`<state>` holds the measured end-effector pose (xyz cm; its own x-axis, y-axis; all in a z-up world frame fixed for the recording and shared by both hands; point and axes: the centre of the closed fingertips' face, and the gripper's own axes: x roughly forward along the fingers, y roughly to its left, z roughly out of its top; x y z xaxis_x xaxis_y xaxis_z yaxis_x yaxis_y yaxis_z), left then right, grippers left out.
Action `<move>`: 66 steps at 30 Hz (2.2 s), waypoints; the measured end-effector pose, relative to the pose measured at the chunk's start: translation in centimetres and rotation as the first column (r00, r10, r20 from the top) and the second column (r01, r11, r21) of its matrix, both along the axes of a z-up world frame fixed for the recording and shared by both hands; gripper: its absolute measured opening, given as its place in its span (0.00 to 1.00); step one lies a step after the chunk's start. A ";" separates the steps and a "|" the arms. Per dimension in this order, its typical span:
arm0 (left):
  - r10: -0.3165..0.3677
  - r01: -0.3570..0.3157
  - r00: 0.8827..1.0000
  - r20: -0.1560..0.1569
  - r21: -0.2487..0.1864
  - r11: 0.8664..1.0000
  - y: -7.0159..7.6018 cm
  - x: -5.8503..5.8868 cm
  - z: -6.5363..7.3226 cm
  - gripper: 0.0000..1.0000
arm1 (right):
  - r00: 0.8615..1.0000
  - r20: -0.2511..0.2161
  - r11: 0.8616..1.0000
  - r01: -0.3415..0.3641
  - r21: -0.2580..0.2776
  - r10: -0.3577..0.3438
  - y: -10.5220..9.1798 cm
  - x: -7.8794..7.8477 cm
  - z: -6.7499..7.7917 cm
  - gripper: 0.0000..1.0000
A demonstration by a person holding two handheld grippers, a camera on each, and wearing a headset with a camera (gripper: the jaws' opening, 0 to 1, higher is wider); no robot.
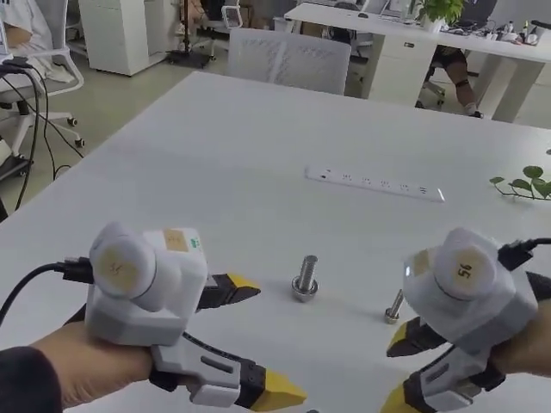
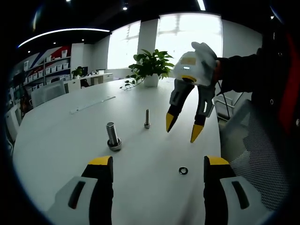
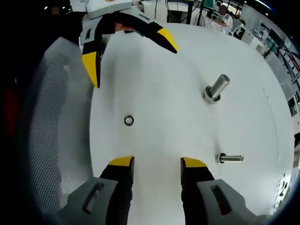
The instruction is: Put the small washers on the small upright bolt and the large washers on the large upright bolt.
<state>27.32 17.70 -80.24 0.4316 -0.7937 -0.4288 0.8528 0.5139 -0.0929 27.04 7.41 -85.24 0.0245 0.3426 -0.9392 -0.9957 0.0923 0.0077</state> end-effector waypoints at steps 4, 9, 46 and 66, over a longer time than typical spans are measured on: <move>0.001 -0.001 1.000 0.006 0.000 1.000 0.1 0.0 0.2 0.79 | 0.999 -0.003 0.999 -0.050 -0.004 0.050 1.5 -0.8 -0.1 0.40; 0.004 -0.004 1.000 0.008 -0.001 1.000 0.2 -0.1 0.3 0.79 | 0.994 -0.007 0.994 -0.106 -0.004 0.106 3.2 -1.7 -0.2 0.39; 0.019 -0.019 1.000 0.020 -0.007 1.000 0.8 -0.4 0.9 0.78 | 0.970 -0.014 0.970 -0.242 -0.028 0.242 6.6 -4.3 -2.6 0.20; 0.027 -0.026 0.999 0.021 -0.012 1.000 0.8 -0.3 0.9 0.78 | 0.957 0.025 0.957 -0.287 -0.024 0.288 6.6 -4.5 -2.6 0.14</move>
<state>26.97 18.53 -79.31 0.4613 -0.7866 -0.4104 0.8407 0.5354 -0.0814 22.53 14.03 -87.88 -0.0455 0.3200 -0.9463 -0.9799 -0.1983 -0.0200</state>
